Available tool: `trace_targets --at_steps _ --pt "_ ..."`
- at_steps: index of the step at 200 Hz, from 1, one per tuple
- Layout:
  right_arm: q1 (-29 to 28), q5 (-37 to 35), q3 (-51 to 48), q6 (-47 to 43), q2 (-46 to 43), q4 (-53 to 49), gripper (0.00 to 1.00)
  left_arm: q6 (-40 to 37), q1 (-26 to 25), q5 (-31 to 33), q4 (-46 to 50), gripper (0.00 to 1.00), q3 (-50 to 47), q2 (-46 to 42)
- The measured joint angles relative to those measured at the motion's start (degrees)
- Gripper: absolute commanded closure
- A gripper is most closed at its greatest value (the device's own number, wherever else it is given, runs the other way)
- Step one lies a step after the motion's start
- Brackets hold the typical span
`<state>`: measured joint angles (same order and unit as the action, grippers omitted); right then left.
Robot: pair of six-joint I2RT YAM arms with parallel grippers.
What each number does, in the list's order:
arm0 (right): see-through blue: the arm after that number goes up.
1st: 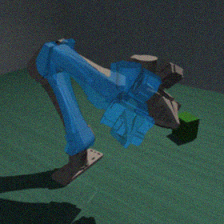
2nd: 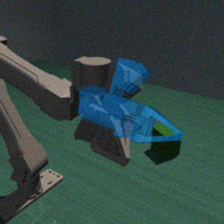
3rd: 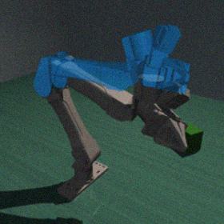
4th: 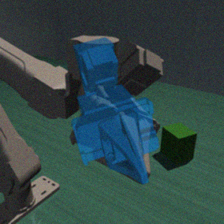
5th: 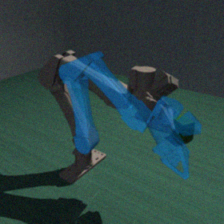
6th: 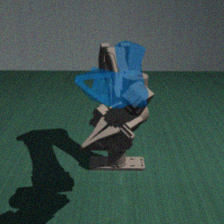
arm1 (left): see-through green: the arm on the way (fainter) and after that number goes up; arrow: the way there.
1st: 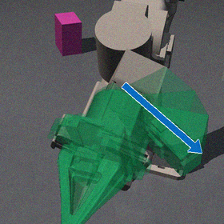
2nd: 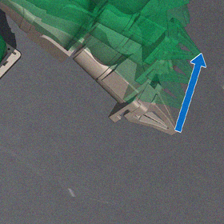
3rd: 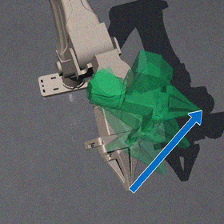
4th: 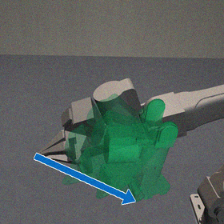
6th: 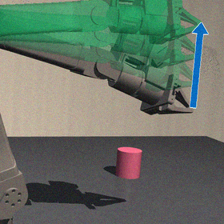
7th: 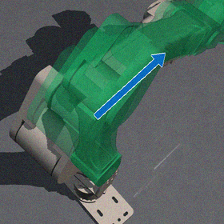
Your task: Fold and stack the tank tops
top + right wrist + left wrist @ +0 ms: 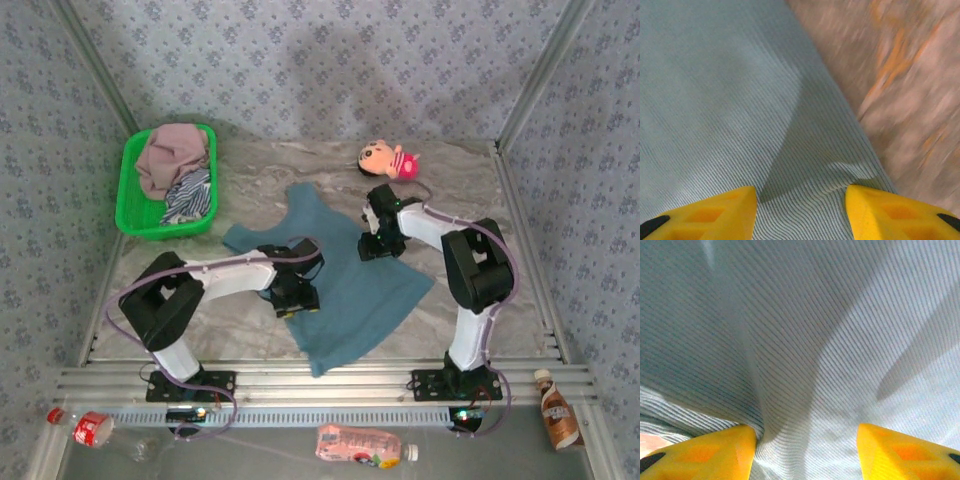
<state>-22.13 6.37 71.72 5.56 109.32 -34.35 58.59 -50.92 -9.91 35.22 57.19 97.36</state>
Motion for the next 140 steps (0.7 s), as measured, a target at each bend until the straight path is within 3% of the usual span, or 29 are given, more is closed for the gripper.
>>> trace_targets --at_steps 31,62,111,140 --pt "2.75 -1.42 4.76 -4.74 2.38 -0.35 0.45 -1.79 0.70 -0.57 4.98 0.42 9.22 2.78" --pt "4.59 -1.60 4.22 -5.68 -1.14 -0.02 0.43 -9.86 6.43 0.52 10.60 0.42 22.05 5.62" --pt "2.29 -0.61 -16.81 10.99 -22.51 4.46 0.34 -24.57 20.85 4.55 10.95 0.42 31.76 17.05" --pt "1.44 -1.16 -25.79 20.44 -25.24 6.58 0.34 -30.36 24.20 5.88 10.93 0.42 34.21 23.98"
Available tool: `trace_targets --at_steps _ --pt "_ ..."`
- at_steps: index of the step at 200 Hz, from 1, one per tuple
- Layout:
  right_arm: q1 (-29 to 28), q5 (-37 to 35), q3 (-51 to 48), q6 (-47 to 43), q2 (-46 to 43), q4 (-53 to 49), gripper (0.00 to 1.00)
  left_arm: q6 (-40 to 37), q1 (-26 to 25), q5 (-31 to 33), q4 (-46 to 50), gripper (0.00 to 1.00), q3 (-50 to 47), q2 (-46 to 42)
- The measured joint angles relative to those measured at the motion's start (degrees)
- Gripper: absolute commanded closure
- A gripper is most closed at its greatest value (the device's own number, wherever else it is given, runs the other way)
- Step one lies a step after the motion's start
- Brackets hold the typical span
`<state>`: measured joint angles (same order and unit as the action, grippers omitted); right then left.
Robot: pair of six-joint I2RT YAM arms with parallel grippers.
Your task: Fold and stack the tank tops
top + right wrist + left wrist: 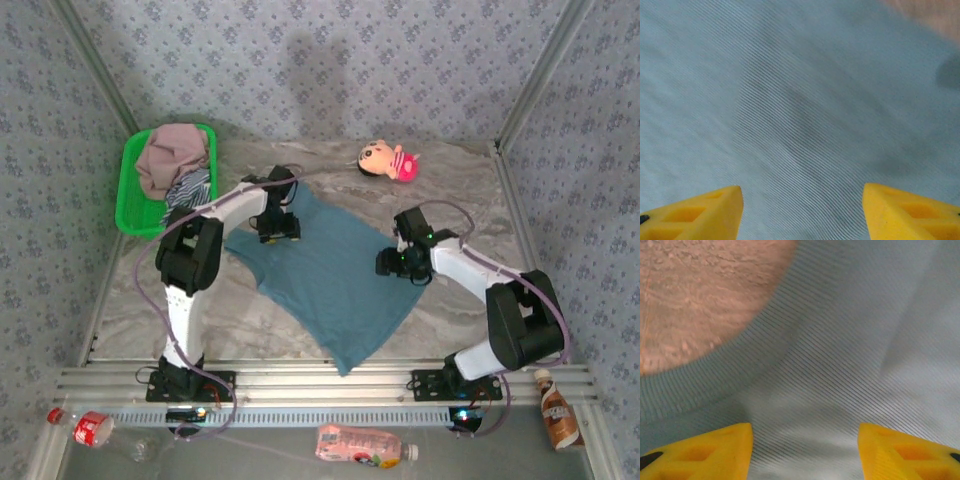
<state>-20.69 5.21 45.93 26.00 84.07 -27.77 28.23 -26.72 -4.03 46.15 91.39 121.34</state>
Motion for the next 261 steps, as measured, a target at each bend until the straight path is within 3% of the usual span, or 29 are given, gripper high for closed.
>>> trace_targets --at_steps 52,113,168,210,261 --pt "4.55 -2.10 -0.39 3.67 4.02 3.67 0.35 -2.25 -0.04 0.68 -3.98 0.42 -6.73 -3.56" --pt "8.92 -3.37 15.85 -5.20 18.53 2.32 0.37 5.33 -4.07 0.57 -5.99 0.42 -21.49 -13.79" --pt "9.55 -1.51 28.94 -12.44 27.74 -0.48 0.36 12.39 -6.78 2.01 -6.25 0.42 -24.72 -16.22" --pt "10.49 -0.87 28.22 -16.00 24.37 -2.03 0.33 12.44 -5.35 3.65 -3.28 0.41 -23.56 -16.22" --pt "11.58 0.42 13.07 -9.53 2.01 -5.31 0.31 15.19 -4.72 3.19 4.09 0.40 -24.57 -24.98"
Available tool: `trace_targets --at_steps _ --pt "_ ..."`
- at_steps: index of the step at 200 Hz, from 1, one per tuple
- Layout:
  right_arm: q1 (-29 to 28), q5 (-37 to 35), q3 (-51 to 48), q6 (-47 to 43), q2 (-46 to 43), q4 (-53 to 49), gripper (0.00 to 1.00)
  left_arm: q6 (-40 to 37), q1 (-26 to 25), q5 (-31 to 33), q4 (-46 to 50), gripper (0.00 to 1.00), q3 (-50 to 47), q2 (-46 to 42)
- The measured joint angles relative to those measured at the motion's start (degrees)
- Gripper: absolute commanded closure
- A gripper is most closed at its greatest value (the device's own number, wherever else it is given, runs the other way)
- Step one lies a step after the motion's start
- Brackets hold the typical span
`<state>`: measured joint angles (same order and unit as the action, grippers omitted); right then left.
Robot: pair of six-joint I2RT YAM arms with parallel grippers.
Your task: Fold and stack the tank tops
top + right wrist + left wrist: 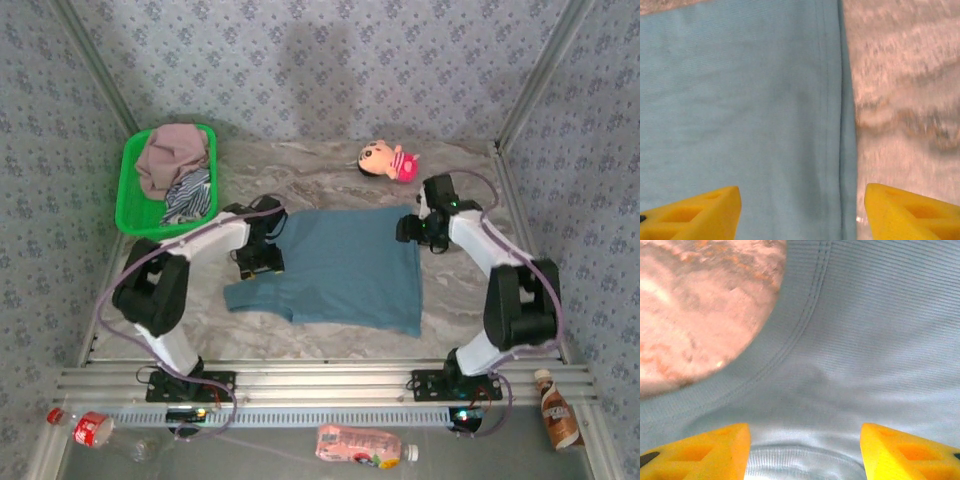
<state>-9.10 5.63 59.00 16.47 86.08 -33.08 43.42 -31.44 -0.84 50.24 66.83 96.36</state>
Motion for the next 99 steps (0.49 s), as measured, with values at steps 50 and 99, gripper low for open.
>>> trace_targets --at_steps 50,99 --pt "-5.44 -0.09 -11.98 24.65 -16.92 -11.82 0.35 11.19 -12.07 -4.37 0.74 0.39 -6.62 -8.17" --pt "-10.38 -0.96 -15.72 46.73 -23.63 -23.58 0.38 24.26 -20.98 -5.11 -4.17 0.39 -14.14 -10.01"
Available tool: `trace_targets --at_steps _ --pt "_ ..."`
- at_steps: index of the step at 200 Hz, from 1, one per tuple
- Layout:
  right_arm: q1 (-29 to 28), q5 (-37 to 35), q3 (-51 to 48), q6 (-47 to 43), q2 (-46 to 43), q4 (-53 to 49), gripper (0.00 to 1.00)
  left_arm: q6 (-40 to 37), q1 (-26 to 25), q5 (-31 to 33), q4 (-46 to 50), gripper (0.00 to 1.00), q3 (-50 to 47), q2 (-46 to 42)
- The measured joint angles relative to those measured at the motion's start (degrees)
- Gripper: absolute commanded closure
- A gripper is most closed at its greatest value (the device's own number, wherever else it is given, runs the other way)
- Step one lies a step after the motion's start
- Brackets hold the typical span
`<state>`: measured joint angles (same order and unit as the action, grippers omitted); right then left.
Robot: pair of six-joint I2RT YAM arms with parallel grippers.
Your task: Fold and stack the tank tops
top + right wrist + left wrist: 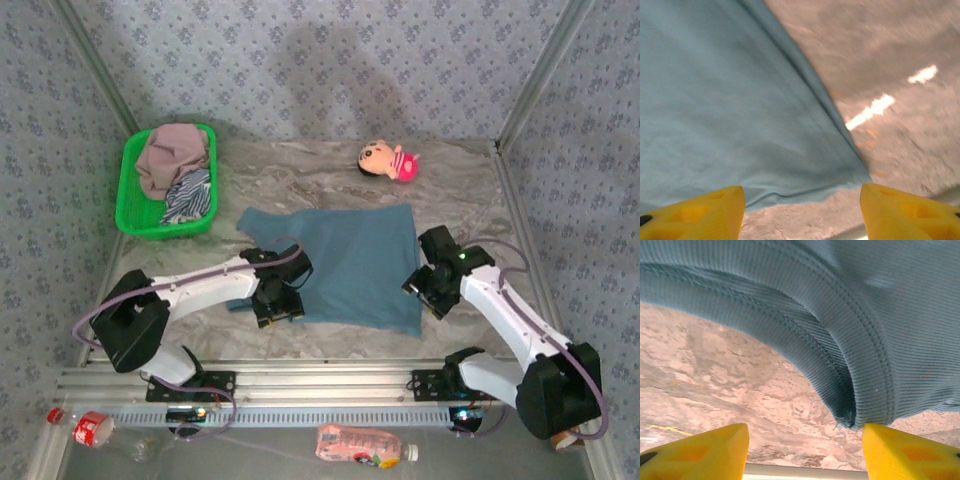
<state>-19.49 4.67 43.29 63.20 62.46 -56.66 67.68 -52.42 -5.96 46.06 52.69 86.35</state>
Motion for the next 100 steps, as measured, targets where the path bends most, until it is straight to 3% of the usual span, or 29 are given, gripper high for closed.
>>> trace_targets --at_steps 49,100 --pt "-3.76 2.89 -9.57 13.73 -3.17 -1.73 0.41 8.61 -1.75 2.75 -8.98 0.39 -3.39 0.00" --pt "-6.25 3.52 -13.27 21.00 0.70 5.51 0.44 15.91 -2.89 5.05 -14.38 0.42 -6.51 0.00"
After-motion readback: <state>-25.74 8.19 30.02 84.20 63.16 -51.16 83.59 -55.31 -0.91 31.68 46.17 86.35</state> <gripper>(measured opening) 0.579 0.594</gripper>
